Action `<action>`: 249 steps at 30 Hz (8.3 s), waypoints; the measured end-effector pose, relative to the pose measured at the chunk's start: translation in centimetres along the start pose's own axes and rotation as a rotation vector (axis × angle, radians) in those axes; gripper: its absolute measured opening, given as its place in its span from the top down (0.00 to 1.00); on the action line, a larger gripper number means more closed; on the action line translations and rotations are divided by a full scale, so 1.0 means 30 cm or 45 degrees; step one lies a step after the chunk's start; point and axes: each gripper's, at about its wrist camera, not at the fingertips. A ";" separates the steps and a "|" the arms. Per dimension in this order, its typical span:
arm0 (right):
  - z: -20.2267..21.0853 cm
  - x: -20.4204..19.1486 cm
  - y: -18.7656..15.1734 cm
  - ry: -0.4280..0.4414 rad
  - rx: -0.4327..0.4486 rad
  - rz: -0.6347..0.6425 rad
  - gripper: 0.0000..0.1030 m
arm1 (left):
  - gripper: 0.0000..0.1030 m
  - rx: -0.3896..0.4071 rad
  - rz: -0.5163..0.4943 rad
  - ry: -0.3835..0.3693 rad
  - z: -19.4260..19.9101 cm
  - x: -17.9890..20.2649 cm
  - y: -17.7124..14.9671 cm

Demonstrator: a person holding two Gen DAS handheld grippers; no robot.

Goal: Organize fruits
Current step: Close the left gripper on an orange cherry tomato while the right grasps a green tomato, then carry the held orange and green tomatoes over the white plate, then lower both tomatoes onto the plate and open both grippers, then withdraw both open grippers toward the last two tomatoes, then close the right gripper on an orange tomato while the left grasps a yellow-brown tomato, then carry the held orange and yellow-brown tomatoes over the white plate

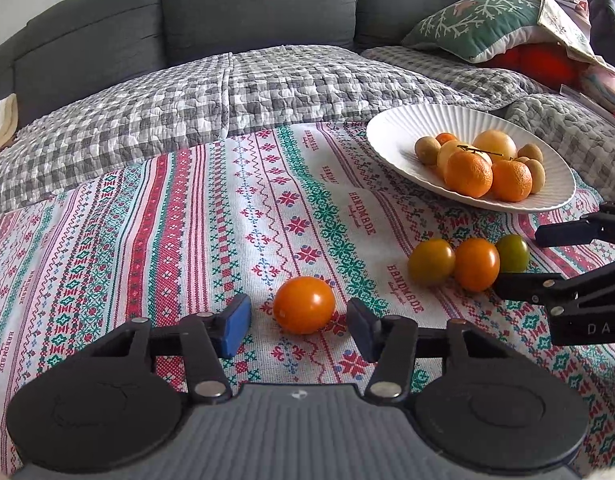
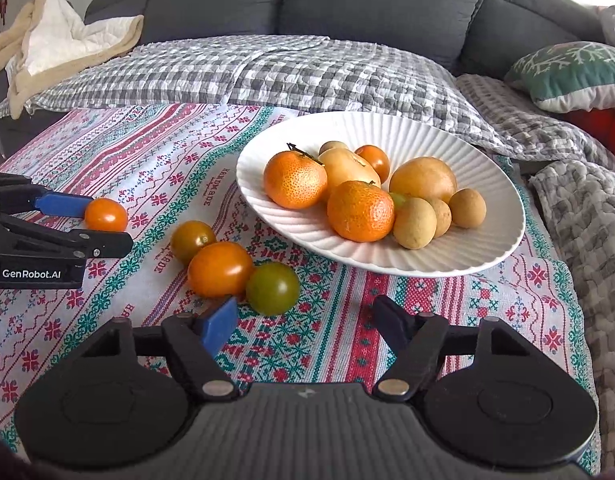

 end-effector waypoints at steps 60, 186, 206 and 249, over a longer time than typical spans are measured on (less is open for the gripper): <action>0.178 0.258 0.011 0.149 0.131 -0.323 0.75 | 0.78 0.061 0.005 -0.257 0.128 0.178 0.206; -0.001 -0.050 0.032 0.225 0.026 0.030 0.61 | 0.08 -0.082 -0.097 -0.029 0.000 0.009 -0.012; 0.074 0.089 -0.044 0.132 0.004 0.025 0.67 | 0.30 -0.051 -0.078 -0.202 -0.028 0.160 0.046; 0.180 0.193 -0.053 0.161 0.104 -0.129 0.67 | 0.80 0.000 0.125 -0.305 0.082 0.170 0.093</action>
Point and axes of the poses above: each gripper's, at about its wrist camera, not at the fingertips, and z roughly against the way its jaws point, x to its right, y to its top, and after that the axes turned 12 degrees about -x, right-handed
